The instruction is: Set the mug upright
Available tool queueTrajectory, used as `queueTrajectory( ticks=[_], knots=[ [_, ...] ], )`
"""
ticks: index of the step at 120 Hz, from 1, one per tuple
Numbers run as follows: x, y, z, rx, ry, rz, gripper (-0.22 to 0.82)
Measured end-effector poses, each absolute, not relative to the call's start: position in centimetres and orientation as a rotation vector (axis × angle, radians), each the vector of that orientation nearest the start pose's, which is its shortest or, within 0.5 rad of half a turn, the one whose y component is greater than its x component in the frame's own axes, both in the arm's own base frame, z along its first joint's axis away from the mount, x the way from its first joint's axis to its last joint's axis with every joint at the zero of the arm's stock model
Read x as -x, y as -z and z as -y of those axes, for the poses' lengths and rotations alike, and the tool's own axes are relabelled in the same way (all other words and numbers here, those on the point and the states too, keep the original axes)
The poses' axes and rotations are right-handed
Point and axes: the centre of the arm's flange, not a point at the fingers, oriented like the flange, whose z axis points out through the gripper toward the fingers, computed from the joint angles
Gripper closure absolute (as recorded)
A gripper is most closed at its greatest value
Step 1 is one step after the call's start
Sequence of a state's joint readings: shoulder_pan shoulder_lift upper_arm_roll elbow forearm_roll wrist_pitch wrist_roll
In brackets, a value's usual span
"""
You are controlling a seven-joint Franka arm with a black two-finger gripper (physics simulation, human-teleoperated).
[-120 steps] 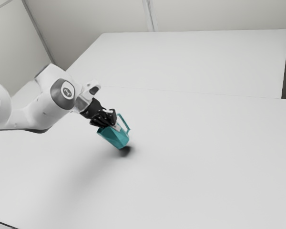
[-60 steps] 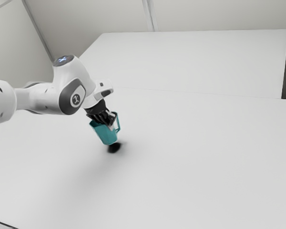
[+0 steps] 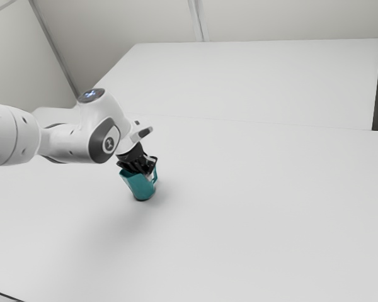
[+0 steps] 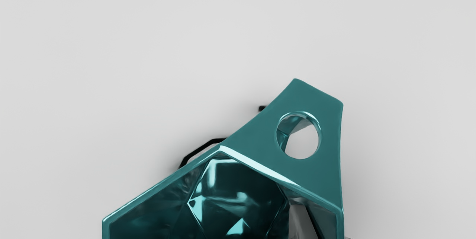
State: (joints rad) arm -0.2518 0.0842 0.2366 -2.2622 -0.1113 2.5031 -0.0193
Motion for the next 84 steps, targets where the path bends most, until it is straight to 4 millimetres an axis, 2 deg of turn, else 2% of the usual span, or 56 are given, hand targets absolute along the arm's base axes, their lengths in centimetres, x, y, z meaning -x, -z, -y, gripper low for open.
queueTrajectory(
  ticks=[5, 20, 29, 39, 58, 84],
  knots=[
    [-54.5, -34.1, 0.8, 3.185, 0.259, 0.14, 0.77],
    [-54.8, -34.6, 0.6, 3.184, 0.272, 0.141, 0.48],
    [-55.6, -36.0, 0.8, 3.175, 0.303, 0.115, 0.34],
    [-56.2, -37.3, 1.2, 3.169, 0.326, 0.088, 0.23],
    [-56.9, -40.3, 1.6, 3.164, 0.378, 0.057, 0.11],
    [-58.1, -44.9, 1.9, 3.128, 0.4, -0.012, 0.04]
  ],
)
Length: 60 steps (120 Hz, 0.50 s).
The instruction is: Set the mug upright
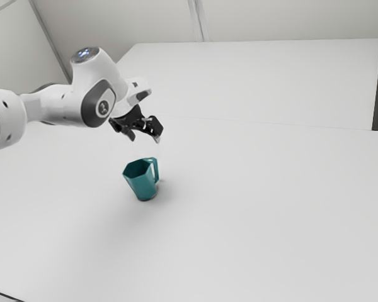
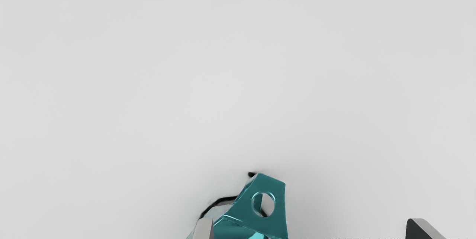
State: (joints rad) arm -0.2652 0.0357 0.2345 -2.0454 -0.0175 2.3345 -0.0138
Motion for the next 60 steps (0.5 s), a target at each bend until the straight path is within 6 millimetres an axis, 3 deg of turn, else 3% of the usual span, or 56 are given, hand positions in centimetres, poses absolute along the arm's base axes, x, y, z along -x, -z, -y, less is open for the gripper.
queueTrajectory(
  ticks=[20, 30, 51, 60],
  knots=[
    [-58.5, -50.0, 2.1, 3.075, 0.348, -0.077, 0.02],
    [-58.0, -51.7, 2.0, 3.057, 0.294, -0.096, 0.01],
    [-57.2, -58.1, 1.7, 3.001, 0.269, -0.123, 0.01],
    [-56.6, -59.7, 1.2, 2.985, 0.241, -0.121, 0.0]
  ],
)
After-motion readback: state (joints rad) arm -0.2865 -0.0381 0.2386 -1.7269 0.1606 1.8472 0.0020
